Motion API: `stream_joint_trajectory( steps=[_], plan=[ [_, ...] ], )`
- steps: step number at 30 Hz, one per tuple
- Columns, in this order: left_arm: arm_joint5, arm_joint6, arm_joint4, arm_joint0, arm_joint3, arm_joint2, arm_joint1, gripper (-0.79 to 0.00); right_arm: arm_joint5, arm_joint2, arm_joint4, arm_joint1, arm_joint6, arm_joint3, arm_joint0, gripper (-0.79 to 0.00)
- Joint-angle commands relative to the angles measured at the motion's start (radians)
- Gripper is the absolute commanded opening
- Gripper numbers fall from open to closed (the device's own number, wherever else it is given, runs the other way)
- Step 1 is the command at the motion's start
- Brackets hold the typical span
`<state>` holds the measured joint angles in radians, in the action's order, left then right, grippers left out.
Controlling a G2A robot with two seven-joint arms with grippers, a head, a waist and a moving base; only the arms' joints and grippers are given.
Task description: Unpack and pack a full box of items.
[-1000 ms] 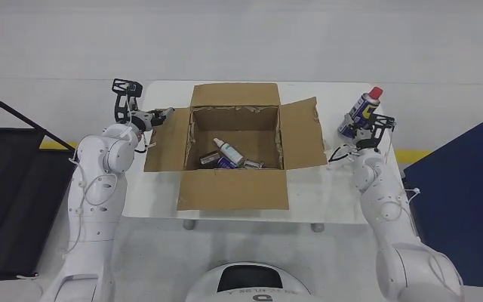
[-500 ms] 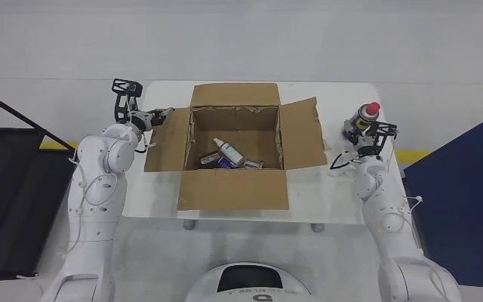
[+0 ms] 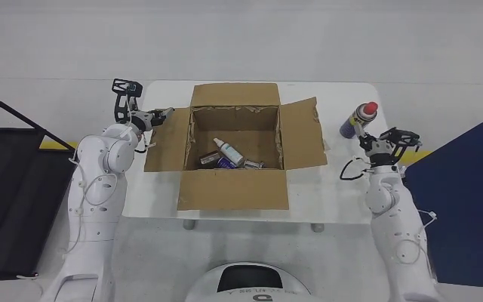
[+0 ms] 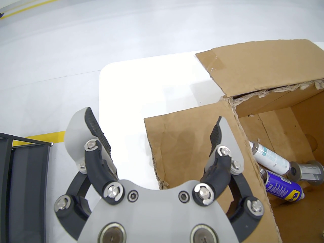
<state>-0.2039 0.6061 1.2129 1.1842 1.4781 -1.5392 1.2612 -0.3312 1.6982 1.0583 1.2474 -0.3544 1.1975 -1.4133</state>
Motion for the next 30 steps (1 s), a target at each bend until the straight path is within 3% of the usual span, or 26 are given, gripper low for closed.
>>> stream_joint_trajectory(
  steps=[1,9,13,27,28,30],
  plan=[
    [0.000,0.000,0.000,0.000,0.000,0.000,0.000,0.000,0.006,0.015,-0.011,-0.001,-0.004,0.064,-0.040,0.000],
    [0.000,0.000,0.000,0.000,0.000,0.000,0.000,0.000,0.032,0.010,-0.023,0.005,-0.012,0.416,-0.220,0.000],
    [0.000,0.000,0.000,0.000,0.000,0.000,0.000,0.000,0.080,-0.020,-0.038,0.011,0.055,0.569,-0.270,0.000],
    [0.000,0.000,0.000,0.000,0.000,0.000,0.000,0.000,0.098,-0.026,-0.027,0.011,0.081,0.555,-0.263,0.000],
    [0.000,0.000,0.000,0.000,0.000,0.000,0.000,0.000,0.120,-0.050,-0.009,0.013,0.103,0.558,-0.248,0.000],
    [0.000,0.000,0.000,0.000,0.000,0.000,0.000,0.000,0.057,-0.120,-0.011,0.017,0.102,0.608,-0.240,0.000]
  ],
)
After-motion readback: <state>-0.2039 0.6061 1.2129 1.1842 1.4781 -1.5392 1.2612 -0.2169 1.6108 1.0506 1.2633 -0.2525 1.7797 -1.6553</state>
